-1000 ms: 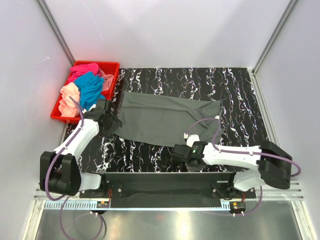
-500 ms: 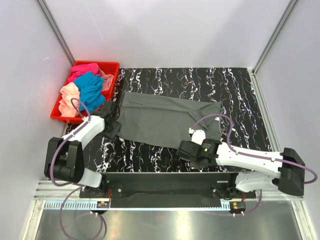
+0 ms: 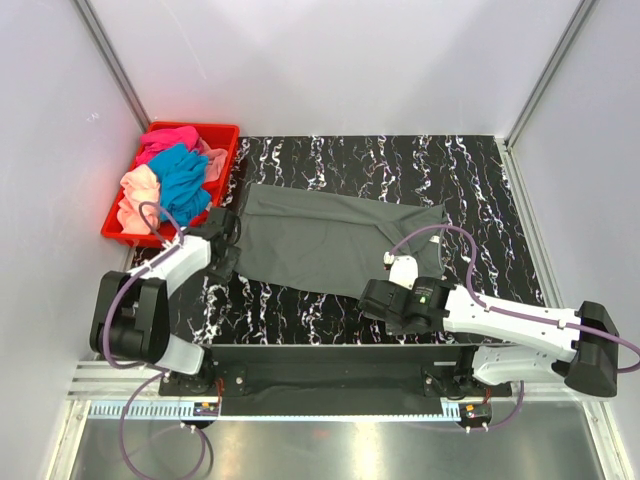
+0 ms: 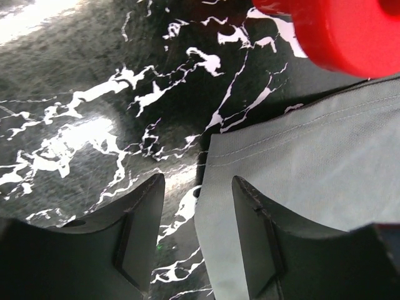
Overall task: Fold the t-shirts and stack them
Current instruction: Fold the tshirt
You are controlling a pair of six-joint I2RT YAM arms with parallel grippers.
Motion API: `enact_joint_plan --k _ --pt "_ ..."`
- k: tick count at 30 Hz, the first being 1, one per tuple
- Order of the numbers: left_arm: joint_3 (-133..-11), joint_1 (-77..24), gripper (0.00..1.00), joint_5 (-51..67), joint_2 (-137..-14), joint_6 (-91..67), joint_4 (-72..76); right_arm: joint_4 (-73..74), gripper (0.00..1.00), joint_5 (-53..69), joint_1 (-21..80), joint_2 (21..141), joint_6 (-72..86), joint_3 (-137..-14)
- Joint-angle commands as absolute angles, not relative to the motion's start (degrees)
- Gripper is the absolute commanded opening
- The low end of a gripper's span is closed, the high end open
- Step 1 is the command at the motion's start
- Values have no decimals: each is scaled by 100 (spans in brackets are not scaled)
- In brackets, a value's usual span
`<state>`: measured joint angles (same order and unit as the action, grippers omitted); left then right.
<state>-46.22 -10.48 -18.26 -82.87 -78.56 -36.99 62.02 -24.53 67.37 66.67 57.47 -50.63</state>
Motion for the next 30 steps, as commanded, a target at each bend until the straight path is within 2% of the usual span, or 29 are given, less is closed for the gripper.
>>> enact_joint_plan --k 1,5,7,9,10,11,20,30 --pt "-4579 -1081 52 -1854 -8419 -7972 -3340 6319 0 -2759 6697 6548 5862 -5291" --pt "-4667 -1107 49 -1819 -8604 -8016 -3314 6398 0 -2856 6697 6592 5924 -5344" --pt "-4728 -1151 39 -1846 -8657 -8024 -3252 6477 0 -2926 6706 6609 6003 -5353" --pt "-4763 -1178 27 -1898 -8745 -7998 -3217 6504 0 -2944 6697 6618 6055 -5352" --pt "-4781 -1195 7 -1890 -8763 -7989 -3217 6574 0 -2962 6706 6627 6073 -5361" --pt "-4807 -1195 0 -1855 -8789 -7954 -3217 6609 0 -2997 6697 6644 6099 -5396" --pt "-5220 -1283 0 -2601 -8244 -7823 -3709 7383 0 -3612 6470 6829 6328 -6142" --pt "-6468 -1301 0 -2461 -9202 -7383 -4245 6417 0 -3560 5029 7154 4617 -6389"
